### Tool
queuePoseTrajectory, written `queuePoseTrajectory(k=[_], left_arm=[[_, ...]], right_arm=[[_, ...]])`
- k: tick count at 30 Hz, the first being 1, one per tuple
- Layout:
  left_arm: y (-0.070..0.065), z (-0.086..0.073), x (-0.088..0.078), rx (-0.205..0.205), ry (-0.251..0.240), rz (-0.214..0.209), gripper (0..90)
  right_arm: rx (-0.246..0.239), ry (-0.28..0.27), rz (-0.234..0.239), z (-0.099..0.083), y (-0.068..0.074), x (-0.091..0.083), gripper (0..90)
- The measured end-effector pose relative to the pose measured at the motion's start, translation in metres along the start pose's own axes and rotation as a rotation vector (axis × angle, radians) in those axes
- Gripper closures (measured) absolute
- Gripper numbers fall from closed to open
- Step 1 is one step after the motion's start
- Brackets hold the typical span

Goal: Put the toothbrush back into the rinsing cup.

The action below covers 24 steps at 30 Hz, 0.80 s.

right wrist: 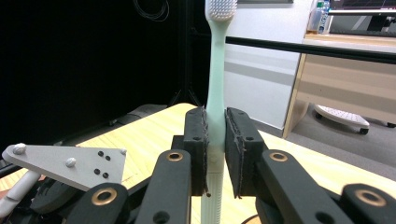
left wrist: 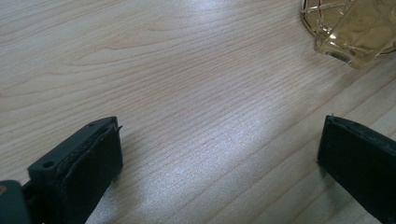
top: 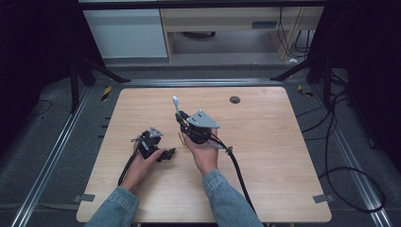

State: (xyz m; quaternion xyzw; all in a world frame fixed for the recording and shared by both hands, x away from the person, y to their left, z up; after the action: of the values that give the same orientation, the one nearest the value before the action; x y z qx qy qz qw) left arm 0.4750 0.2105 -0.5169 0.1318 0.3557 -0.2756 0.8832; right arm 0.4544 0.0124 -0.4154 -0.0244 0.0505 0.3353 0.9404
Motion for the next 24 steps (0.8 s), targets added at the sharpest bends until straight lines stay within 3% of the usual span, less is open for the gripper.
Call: queuePoseTrajectory(k=[24], left_arm=[[0.0,0.0,0.0,-0.002,0.001,-0.002,0.0]], right_arm=[[0.009,0.016,0.012,-0.014,-0.004,0.003,79.1]])
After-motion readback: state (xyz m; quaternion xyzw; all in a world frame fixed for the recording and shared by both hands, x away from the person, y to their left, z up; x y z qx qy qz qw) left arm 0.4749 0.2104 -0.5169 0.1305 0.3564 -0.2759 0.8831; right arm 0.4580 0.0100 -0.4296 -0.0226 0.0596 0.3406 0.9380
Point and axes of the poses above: each handheld gripper's, and its own axes: x roughly forward along the jaws, z roughly out of its top, y roughly to its left, the point moved 1 cm from there along x, roughly forward along the jaws, and after that the axes turned 1 degree about x, right-handed, at the moved point
